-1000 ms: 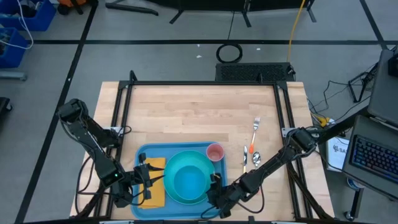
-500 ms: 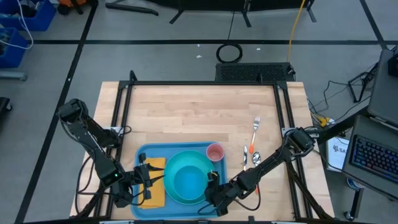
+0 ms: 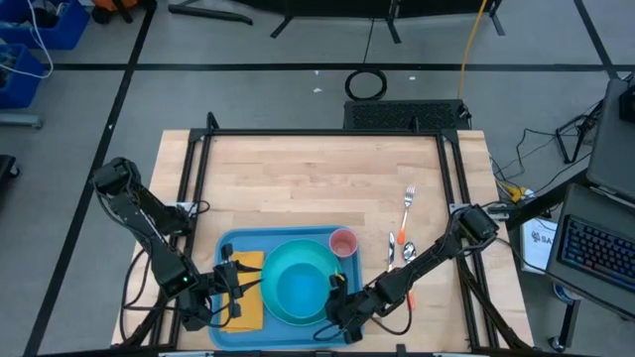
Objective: Set up tray
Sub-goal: Adjust the green plate on the blue tray
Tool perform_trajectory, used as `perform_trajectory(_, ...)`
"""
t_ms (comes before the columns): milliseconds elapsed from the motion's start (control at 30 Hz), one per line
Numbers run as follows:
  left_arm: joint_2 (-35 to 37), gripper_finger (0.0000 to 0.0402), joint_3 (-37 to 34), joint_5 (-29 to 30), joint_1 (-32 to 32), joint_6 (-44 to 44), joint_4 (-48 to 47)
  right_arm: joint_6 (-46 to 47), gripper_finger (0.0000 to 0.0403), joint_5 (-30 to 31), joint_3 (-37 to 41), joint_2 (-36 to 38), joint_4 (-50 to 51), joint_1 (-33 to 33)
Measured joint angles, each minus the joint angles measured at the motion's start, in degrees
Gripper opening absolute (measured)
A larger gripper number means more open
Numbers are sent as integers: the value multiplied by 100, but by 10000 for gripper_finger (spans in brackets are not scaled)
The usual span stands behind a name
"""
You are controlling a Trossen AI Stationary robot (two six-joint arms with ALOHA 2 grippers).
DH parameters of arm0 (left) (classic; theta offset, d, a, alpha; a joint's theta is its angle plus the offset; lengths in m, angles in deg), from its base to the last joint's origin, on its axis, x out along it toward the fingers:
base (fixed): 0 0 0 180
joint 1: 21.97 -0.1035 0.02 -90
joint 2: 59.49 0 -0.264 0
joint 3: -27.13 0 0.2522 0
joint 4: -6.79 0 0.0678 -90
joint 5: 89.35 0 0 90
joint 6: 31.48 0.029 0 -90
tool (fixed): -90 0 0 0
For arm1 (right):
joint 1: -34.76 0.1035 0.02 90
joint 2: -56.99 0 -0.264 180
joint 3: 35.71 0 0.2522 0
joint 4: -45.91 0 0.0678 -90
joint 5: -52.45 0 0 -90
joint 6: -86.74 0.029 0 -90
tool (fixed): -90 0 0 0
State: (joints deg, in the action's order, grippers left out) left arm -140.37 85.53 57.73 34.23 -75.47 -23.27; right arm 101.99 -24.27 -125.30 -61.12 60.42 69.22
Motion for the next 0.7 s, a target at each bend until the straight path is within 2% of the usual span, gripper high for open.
perform_trajectory(467,0,120,0,2,0,2,-13,-114,41,-188,0,7,-246,11)
perform_trajectory(700,0,120,0,1,0,4,-13,-138,12,-302,0,9,-297,11)
